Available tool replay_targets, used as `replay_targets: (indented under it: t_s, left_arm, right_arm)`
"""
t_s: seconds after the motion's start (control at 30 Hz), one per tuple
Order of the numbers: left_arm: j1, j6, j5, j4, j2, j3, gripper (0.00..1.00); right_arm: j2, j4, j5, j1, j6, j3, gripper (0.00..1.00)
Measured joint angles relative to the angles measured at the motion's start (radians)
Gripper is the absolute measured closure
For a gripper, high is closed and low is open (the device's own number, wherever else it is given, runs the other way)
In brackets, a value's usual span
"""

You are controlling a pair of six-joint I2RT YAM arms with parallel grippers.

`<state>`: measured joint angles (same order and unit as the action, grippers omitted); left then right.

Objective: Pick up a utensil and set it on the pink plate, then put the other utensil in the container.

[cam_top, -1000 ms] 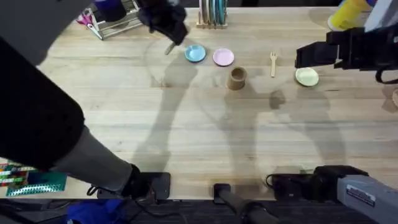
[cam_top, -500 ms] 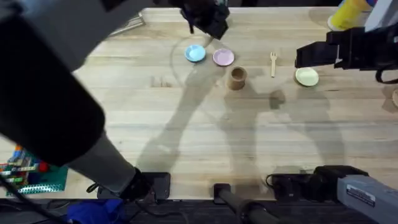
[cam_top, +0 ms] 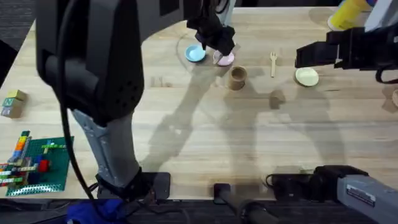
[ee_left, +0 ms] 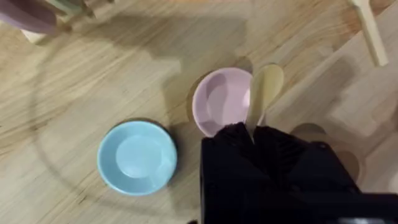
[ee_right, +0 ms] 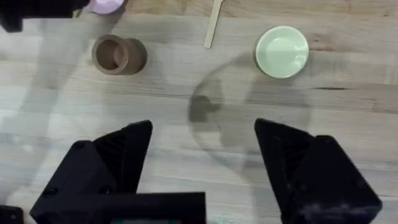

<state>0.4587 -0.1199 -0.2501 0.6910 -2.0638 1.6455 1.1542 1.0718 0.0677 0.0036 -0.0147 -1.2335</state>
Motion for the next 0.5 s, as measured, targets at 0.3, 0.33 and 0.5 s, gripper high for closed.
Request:
replay_targets:
  t_s: [0.3,0.33,0.5]
  left_arm:
    - [0.0,0.009,-0.008,-0.03,-0.052,0.0,0.958]
    - [0.0,0.012,-0.009,-0.04,-0.053,0.0,0.958]
    - [0.0,0.013,-0.013,-0.066,-0.053,0.0,0.958]
  right_arm:
    - [0.0,0.0,0.0,0.0,0.0,0.0,0.004]
    - [0.0,0.0,0.0,0.0,0.0,0.0,0.004]
    - [0.0,0.001,0.0,0.0,0.0,0.0,0.003]
